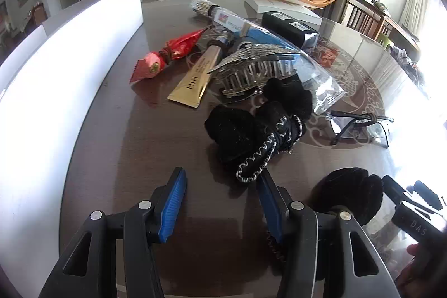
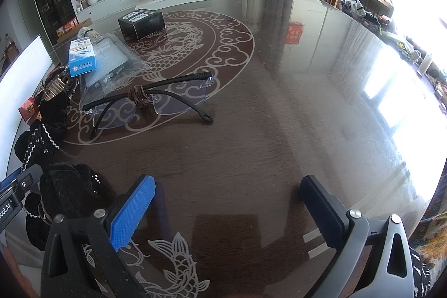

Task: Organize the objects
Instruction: 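Lower the open left gripper over the black fuzzy items, then close the left gripper on a black fuzzy item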

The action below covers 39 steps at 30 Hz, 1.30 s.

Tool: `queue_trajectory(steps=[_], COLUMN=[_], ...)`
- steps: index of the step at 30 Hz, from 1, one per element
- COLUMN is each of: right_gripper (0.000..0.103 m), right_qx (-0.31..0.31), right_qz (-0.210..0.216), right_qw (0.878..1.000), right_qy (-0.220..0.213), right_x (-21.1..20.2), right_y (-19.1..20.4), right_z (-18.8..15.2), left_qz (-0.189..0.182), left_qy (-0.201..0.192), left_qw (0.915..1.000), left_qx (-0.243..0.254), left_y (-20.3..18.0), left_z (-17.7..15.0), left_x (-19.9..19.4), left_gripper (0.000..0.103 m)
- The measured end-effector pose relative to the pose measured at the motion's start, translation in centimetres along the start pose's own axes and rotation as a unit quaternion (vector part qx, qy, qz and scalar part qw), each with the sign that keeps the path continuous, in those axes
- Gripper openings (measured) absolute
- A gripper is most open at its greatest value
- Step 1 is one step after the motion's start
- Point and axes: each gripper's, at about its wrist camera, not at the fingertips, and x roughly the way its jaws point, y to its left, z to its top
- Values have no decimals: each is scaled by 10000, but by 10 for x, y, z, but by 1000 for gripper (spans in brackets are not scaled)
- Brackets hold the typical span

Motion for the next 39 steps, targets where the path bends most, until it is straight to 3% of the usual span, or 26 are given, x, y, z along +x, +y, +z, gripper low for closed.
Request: queue_trajectory(steps=[3,5,6,18,20,22,25,28,31,33,35,37,39], right_gripper=[103,103,103,103,103,103,103,103,103,103,103,103,103], right_qx=[0,-2,-3,-2,1,5,0,-2,-1,-4,-7,-11,-8], right_qz=[0,0,0,0,0,1,-9,-9,-6,0,5,11,9], right_qw=[10000,10000,10000,10000,10000,10000,10000,10000,10000,10000,10000,10000,10000], right_qy=[-1,-1,-1,-4,-4,-4,-8,-10,-10,-12,-12,-15,-15], right_x=[0,0,0,0,0,0,-1,-1,-1,-1,-1,-1,-1], right_y=[0,0,0,0,0,0,0,0,0,0,1,1,1], right_z=[0,0,0,0,0,0,-1,0,0,0,0,0,0], left_qz=[206,234,258,-130,-35,96,-68,-177,-229,-236,-161,-316,-230], left_qy=[-37,40,73,265,333,188,-56,-240,-250,-100,-31,-46,-69], left_qw=[9997,9997,9996,9974,9966,9967,9956,9906,9796,9702,9674,9745,9828], left_qx=[104,16,-5,651,757,784,937,1338,1979,2410,2529,2221,1829], left_y=[5,10,12,15,17,18,12,-9,-37,-51,-56,-49,-36], left_z=[-4,-7,-8,-5,-2,4,17,34,44,41,34,30,22], left_x=[0,3,4,8,8,2,-4,-3,8,17,19,11,2], left_gripper=[59,90,94,103,103,103,103,103,102,95,53,47,44])
